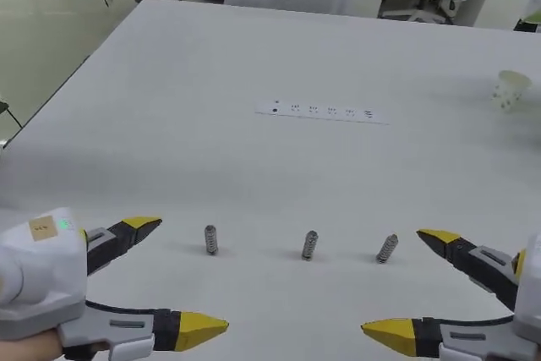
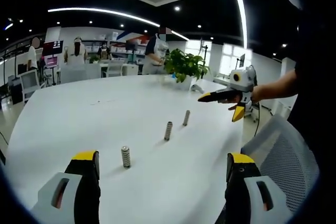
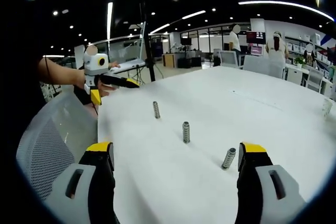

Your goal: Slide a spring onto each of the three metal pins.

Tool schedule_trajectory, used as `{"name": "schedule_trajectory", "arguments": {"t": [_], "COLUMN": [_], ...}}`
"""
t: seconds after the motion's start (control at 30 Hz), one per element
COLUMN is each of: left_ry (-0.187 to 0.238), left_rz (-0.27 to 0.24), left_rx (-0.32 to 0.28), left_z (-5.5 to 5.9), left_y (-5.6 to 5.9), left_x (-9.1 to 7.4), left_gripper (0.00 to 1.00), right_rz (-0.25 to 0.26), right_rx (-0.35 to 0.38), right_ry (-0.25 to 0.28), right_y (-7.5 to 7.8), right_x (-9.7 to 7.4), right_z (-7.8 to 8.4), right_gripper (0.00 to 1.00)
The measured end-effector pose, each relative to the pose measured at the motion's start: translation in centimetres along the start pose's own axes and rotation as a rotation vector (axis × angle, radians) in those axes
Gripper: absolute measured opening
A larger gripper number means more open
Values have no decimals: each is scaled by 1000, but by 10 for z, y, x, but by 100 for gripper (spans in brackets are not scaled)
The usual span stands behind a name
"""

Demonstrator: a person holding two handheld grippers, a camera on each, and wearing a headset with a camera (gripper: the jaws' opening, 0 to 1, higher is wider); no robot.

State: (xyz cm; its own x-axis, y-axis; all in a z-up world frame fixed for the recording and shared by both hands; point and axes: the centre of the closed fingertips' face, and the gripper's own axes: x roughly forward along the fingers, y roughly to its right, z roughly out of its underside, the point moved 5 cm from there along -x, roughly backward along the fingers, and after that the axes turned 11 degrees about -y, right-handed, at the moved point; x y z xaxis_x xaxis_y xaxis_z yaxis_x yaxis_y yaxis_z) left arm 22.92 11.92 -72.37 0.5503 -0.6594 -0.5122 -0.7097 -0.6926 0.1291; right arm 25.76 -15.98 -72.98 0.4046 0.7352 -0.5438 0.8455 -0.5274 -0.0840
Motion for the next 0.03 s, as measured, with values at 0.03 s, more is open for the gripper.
{"name": "schedule_trajectory", "arguments": {"t": [0.03], "left_ry": [-1], "left_rz": [-6], "left_rx": [-4], "left_z": [1], "left_y": [-1], "left_x": [-2], "left_gripper": [98], "right_rz": [2], "right_rx": [4], "right_ry": [-3], "right_y": [1], "right_x": [0], "right_z": [1], "right_gripper": [99]}}
